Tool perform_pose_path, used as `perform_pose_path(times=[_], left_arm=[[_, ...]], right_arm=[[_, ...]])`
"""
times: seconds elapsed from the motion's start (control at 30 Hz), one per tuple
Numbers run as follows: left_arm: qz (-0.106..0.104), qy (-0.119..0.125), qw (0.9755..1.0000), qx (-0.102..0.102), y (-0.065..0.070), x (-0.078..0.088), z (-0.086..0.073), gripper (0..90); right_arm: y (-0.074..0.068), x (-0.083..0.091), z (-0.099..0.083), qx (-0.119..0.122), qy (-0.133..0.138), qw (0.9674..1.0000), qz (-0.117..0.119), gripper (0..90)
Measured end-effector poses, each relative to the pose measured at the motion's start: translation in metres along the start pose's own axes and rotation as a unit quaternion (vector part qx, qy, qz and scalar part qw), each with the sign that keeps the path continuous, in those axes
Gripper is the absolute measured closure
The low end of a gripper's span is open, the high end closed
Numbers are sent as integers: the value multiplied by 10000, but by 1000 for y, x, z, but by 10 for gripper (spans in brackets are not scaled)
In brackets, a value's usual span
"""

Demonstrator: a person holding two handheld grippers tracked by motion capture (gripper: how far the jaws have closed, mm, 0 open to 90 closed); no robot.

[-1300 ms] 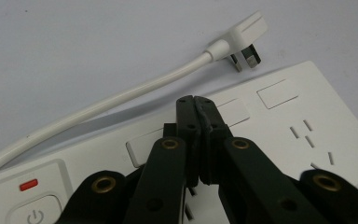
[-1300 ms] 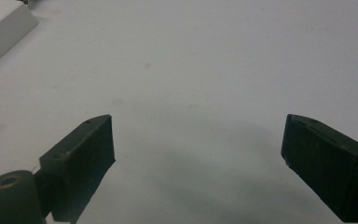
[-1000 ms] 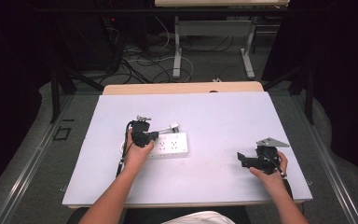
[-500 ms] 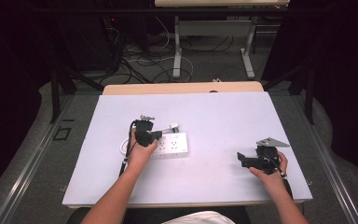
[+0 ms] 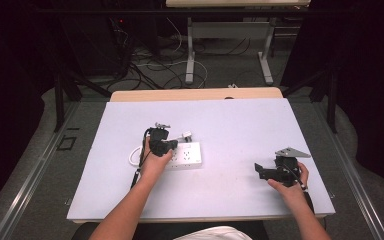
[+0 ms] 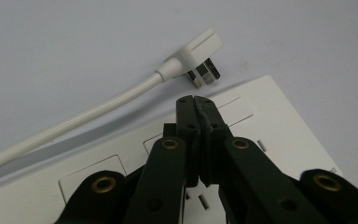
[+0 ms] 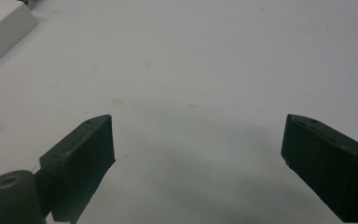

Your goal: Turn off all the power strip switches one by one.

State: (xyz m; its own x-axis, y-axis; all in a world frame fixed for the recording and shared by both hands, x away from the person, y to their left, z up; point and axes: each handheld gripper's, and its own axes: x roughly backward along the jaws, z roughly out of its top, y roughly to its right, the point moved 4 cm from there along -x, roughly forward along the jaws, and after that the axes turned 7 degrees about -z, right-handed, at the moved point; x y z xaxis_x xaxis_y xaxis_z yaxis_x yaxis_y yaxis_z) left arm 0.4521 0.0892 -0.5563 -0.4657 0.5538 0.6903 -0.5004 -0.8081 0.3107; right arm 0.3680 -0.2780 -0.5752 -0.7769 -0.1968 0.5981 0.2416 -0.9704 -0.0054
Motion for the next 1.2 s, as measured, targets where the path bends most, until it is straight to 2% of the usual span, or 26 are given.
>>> perform_pose_path(times=[0.43, 0.53, 1.2], left_arm=[[35, -49, 10000, -36, 3, -5, 0, 878], [120, -50, 9999, -64, 2, -5, 0, 879], [151, -72, 9998, -89, 1, -4, 0, 876]], right_arm=[[0, 0, 0, 7, 4, 10000, 7, 90], [0, 0, 0, -1, 5, 10000, 8, 90], [0, 0, 0, 22, 9, 10000, 8, 90]])
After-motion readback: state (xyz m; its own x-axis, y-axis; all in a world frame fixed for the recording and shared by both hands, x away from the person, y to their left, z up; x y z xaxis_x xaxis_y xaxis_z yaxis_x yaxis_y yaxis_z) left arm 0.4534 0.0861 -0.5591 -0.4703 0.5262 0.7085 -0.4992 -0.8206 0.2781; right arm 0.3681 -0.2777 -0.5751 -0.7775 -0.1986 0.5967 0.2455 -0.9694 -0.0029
